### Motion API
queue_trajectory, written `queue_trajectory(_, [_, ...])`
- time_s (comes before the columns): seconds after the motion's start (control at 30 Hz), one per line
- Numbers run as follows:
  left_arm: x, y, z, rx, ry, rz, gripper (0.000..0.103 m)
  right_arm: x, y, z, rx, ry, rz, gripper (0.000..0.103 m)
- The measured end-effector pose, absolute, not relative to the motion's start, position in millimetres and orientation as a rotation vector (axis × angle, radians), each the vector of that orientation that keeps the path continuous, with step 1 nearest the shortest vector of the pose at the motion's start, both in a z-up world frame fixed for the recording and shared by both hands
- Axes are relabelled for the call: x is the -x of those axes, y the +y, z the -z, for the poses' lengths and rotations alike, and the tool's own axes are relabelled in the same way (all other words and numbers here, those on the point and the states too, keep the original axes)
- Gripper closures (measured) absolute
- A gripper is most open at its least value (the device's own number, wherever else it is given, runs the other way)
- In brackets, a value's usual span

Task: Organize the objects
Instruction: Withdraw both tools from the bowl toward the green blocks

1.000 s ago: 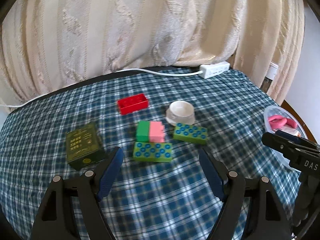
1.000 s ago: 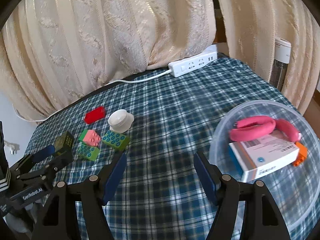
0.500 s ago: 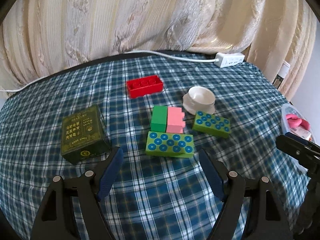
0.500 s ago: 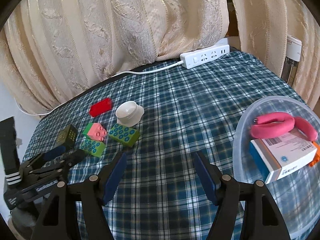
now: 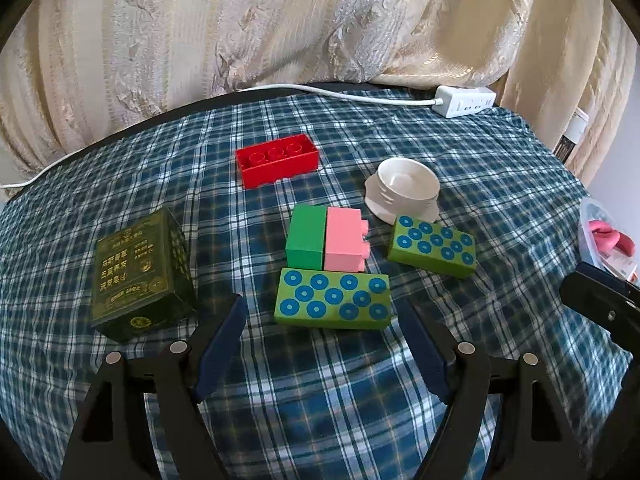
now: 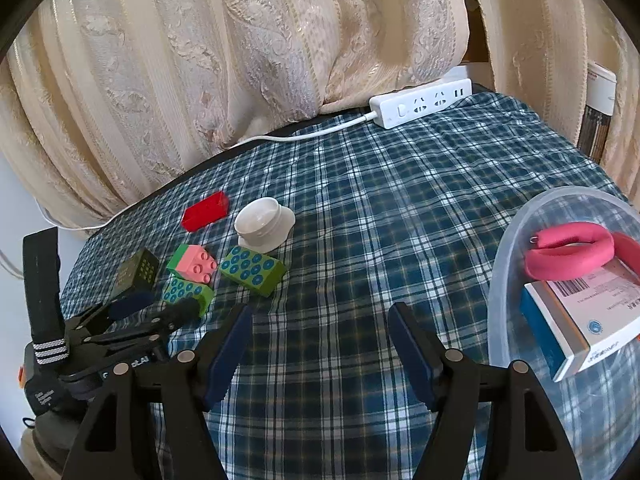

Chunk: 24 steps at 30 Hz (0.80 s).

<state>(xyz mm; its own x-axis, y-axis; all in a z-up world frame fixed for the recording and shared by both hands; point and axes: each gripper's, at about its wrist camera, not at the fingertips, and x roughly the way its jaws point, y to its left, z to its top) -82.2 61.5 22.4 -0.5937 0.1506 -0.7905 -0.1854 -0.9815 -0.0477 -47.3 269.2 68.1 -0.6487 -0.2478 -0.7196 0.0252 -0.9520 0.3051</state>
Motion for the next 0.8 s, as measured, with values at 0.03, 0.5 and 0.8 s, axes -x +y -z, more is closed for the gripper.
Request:
queue_trajectory(0.03, [84,60,-21,1.311,0.056,-2.648,0.023,48,268,-68,-1.237,-0.399,2.689,0.029])
queue_trajectory(0.5, [90,64,-13,1.319,0.086,-2.627,0.024,58,251,-67,-1.249,-0.351,2.679,0.029])
queue_trajectory(0.8, [86,66,-15,1.291,0.119,-2.630,0.042,64,243,-66,-1.261,-0.324,2.679,0.029])
